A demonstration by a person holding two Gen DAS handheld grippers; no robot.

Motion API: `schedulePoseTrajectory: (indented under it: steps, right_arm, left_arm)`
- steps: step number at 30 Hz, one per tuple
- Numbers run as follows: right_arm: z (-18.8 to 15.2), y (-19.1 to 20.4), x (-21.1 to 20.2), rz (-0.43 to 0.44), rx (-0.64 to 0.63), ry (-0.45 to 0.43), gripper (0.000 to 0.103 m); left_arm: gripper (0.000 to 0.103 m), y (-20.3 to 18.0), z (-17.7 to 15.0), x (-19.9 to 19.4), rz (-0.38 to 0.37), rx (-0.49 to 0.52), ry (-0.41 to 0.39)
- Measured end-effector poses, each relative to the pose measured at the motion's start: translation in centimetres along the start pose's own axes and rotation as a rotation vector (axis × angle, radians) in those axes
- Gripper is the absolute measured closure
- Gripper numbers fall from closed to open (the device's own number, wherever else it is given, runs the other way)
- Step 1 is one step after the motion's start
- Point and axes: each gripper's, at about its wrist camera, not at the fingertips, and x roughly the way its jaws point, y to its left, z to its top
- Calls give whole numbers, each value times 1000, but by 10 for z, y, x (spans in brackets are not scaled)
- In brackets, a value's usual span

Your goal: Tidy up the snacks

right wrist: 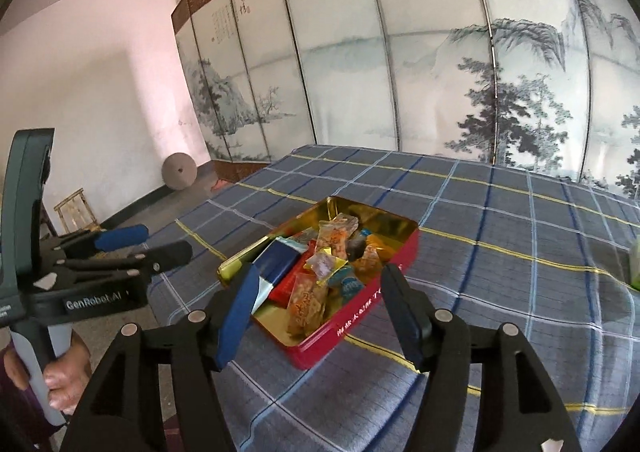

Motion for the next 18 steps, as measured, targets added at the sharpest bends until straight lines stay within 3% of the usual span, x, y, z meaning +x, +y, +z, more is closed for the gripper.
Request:
schedulePoseTrajectory:
  steps: [4, 7, 11, 14, 18]
  right_arm:
    - [-2, 2, -12, -6, -9, -13, 41]
    - [-6, 0, -21, -19, -9, -19, 41]
    - [-13, -13, -32, -41, 12, -24, 39]
    - [-22, -34, -37, -103, 16, -6, 37]
    - [-34, -93, -36, -266, 33, 79, 35]
  left_arm:
    - [19, -5, 1, -20, 16, 26, -50]
    - [0, -5, 2, -31, -5, 20, -53]
    - [0, -5, 1, -41, -35, 4, -61]
    - [0, -9, -2, -47, 1, 11, -82]
    - [0, -16, -5, -52, 67, 40, -137]
